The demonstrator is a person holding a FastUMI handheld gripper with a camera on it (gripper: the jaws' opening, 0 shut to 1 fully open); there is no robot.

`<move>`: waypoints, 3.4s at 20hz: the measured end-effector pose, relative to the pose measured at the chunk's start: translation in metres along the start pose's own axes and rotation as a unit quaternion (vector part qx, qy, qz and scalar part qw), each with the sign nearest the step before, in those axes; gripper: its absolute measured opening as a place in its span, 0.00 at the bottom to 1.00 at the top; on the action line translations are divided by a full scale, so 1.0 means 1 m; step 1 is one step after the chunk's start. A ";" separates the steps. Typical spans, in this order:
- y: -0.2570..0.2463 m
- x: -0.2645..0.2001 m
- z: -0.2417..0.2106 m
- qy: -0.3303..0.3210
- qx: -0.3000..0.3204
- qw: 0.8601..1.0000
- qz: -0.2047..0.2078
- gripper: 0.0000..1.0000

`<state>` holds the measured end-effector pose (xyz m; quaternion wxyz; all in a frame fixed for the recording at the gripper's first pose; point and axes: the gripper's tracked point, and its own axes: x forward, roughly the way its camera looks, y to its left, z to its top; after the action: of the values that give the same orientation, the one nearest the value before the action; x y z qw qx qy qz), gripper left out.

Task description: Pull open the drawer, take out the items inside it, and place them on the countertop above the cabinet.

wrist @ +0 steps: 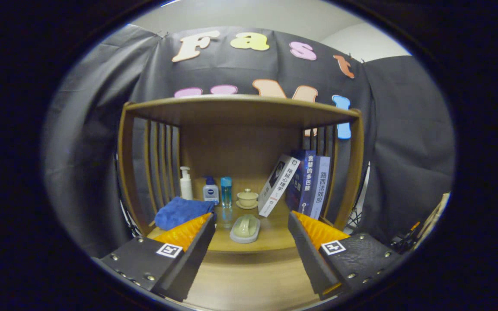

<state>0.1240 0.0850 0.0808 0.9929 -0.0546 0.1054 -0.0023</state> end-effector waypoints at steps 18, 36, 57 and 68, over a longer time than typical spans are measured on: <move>-0.013 -0.139 -0.104 0.006 -0.039 0.999 -0.021 0.98; -0.044 -0.153 -0.219 -0.022 0.010 0.998 -0.056 0.98; 0.001 -0.078 -0.261 -0.025 0.040 0.998 0.035 0.99; 0.024 0.011 -0.252 -0.007 0.062 0.998 0.025 0.99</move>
<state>0.0815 0.0817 -0.1687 0.9948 0.0093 0.1000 0.0163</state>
